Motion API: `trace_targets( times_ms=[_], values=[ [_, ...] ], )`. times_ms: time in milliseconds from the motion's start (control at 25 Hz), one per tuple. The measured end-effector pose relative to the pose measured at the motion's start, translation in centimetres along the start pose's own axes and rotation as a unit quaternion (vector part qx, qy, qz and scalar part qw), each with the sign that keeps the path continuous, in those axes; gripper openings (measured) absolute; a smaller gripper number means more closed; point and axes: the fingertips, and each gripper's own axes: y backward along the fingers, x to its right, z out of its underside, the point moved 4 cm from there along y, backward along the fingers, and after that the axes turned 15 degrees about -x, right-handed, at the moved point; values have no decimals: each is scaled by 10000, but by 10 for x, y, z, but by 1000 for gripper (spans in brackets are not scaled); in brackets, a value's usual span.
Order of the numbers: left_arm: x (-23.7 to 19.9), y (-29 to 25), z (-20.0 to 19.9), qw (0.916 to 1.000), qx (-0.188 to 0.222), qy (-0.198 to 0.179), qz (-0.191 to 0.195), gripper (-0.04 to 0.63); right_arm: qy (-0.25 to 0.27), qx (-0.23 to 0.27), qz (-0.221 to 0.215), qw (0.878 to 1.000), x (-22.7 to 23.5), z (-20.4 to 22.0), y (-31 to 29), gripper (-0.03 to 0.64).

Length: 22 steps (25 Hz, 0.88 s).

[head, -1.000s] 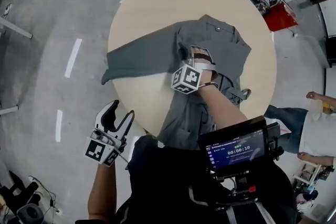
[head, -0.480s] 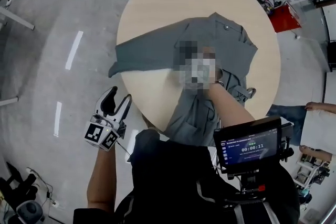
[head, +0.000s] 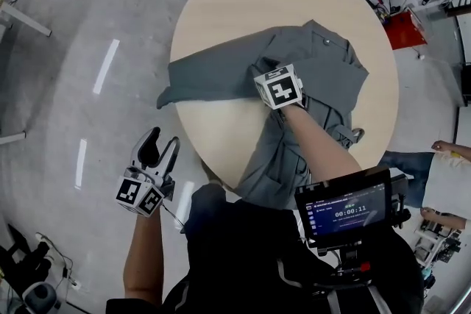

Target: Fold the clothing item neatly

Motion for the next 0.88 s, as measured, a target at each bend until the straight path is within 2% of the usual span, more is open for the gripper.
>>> trace_targets(
  times_ms=[80,120,160,320,480,600,760,800,840,880],
  values=[
    [0,3,8,10000,-12,51,-40,245,-180,-63,-145,9997,0,5,-5,140],
    [0,4,12,10000,1,76,-57,245,-201,-7,-167,9997,0,6,-5,40],
    [0,4,15,9999,21,92,-70,245,-199,79,-176,9996,1,6,-3,26],
    [-2,-8,19,9995,122,285,60,245,51,642,-187,9977,6,0,21,21],
    [-31,-12,19,9934,360,1077,179,245,766,1010,-602,9901,-23,-18,29,21],
    [-57,-21,20,9832,563,1711,278,245,1074,994,-746,9864,-33,-18,17,23],
    [-74,-35,26,9685,599,2365,492,247,1165,906,-968,9843,-40,-8,14,27],
    [-77,-39,29,9614,598,2623,575,249,1154,895,-1000,9842,-40,-6,16,53],
    [-80,-43,32,9501,651,2972,685,266,1116,931,-1015,9842,-38,-5,21,95],
    [-83,-48,35,9333,786,3409,808,292,1063,1008,-1005,9841,-34,-5,27,112]
  ],
)
